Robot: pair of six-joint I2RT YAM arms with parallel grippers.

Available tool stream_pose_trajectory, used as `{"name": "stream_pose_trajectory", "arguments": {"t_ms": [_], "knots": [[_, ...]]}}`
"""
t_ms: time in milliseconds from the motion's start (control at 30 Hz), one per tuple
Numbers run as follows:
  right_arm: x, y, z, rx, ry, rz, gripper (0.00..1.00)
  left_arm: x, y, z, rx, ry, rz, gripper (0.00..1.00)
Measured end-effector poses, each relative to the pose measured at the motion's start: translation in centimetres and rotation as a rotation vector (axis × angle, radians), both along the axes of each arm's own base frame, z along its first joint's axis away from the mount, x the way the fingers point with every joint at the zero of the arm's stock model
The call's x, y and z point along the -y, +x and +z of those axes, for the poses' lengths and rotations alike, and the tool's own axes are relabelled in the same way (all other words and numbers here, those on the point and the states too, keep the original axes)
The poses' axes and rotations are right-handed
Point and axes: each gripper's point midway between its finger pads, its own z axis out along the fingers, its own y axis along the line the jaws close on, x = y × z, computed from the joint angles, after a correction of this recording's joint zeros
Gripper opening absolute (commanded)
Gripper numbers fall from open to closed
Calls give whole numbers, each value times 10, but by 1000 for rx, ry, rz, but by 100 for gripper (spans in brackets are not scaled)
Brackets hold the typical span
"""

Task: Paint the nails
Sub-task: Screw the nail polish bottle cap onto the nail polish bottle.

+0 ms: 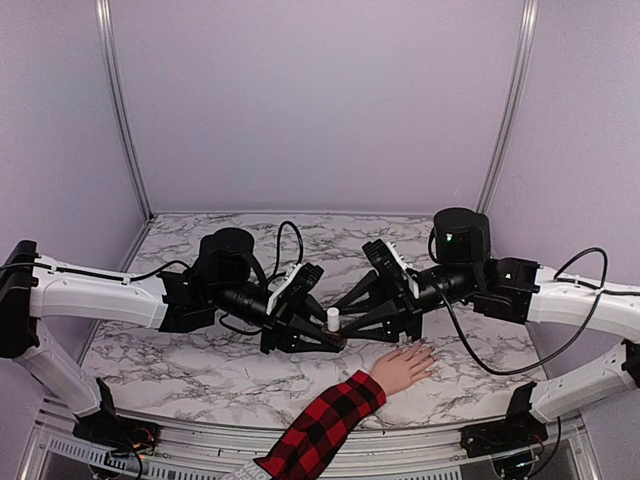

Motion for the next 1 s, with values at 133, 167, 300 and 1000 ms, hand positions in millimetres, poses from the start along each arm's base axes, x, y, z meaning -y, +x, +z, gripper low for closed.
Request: {"name": "stream_pose_trajectory", "arguments": {"t_ms": [133, 167, 300, 1000], "knots": [[-2, -3, -4, -21, -15, 26, 39, -1, -1, 0, -1, -1, -8, 0], [-2, -3, -4, -23, -16, 30, 39, -1, -2, 0, -2, -1, -11, 0], [-1, -5, -4, -30, -18, 44, 34, -1, -2, 1, -2, -2, -14, 0], [-4, -1, -6, -40, -39, 28, 11, 2, 1, 2, 18, 0, 3, 0]]}}
